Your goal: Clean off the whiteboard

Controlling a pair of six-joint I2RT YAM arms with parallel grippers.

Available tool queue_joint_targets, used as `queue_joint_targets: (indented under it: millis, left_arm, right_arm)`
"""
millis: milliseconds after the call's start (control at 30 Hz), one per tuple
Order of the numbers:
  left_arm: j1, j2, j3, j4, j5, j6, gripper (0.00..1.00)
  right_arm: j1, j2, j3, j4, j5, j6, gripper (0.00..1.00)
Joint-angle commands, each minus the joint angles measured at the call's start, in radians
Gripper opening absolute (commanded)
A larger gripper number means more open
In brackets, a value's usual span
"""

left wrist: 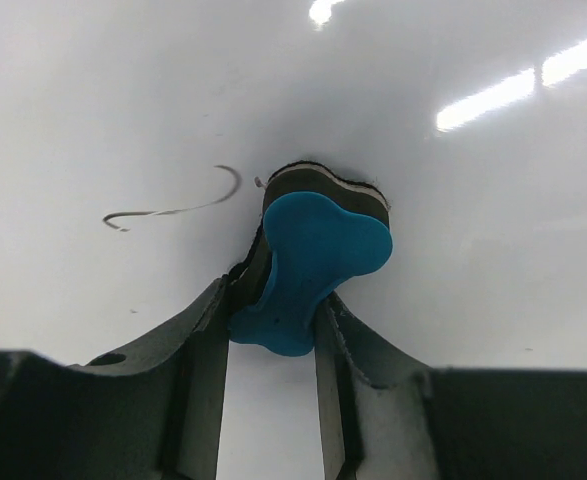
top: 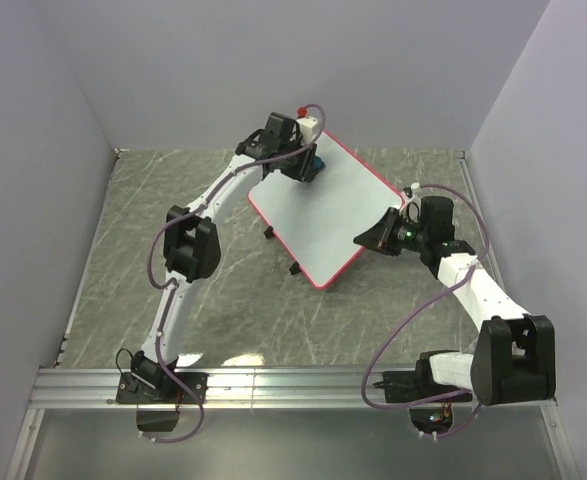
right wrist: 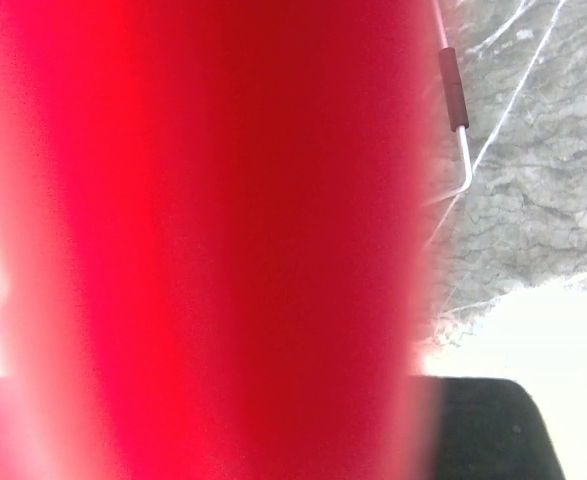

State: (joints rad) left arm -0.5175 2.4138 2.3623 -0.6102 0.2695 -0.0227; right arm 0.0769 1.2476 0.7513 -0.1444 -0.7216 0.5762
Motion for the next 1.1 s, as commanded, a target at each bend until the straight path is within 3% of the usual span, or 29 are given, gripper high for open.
queue_joint_targets:
  millis: [0, 33, 133, 267, 500, 633, 867, 1067]
  left_arm:
    - [0.023, 0.068, 0.008, -0.076, 0.040, -0.057, 0.05]
    - [0.028, 0.068, 0.002, -0.072, 0.040, -0.065, 0.30]
    - [0.042, 0.067, -0.012, -0.051, 0.085, -0.085, 0.59]
    - [0.043, 0.073, -0.017, -0.010, 0.137, -0.120, 0.66]
    - [0.057, 0.079, 0.011, 0.038, 0.186, -0.175, 0.60]
    - [0.071, 0.025, -0.046, 0.121, 0.235, -0.218, 0.51]
    - [0.079, 0.074, 0.002, 0.090, 0.232, -0.223, 0.41]
    - [0.080, 0.094, 0.003, 0.116, 0.174, -0.250, 0.16]
  right_arm:
    - [0.095, 0.041, 0.000, -0.262, -0.133, -0.176, 0.00]
    - [0.095, 0.041, -0.001, -0.261, -0.133, -0.174, 0.00]
    - [0.093, 0.036, -0.012, -0.250, -0.134, -0.167, 0.00]
    - [0.096, 0.033, -0.026, -0.239, -0.134, -0.162, 0.00]
    - [0.096, 0.036, -0.026, -0.242, -0.133, -0.164, 0.00]
    - [0.095, 0.038, -0.027, -0.239, -0.133, -0.164, 0.00]
    - [0.098, 0.050, -0.020, -0.245, -0.130, -0.170, 0.00]
    - [0.096, 0.056, -0.023, -0.244, -0.127, -0.171, 0.00]
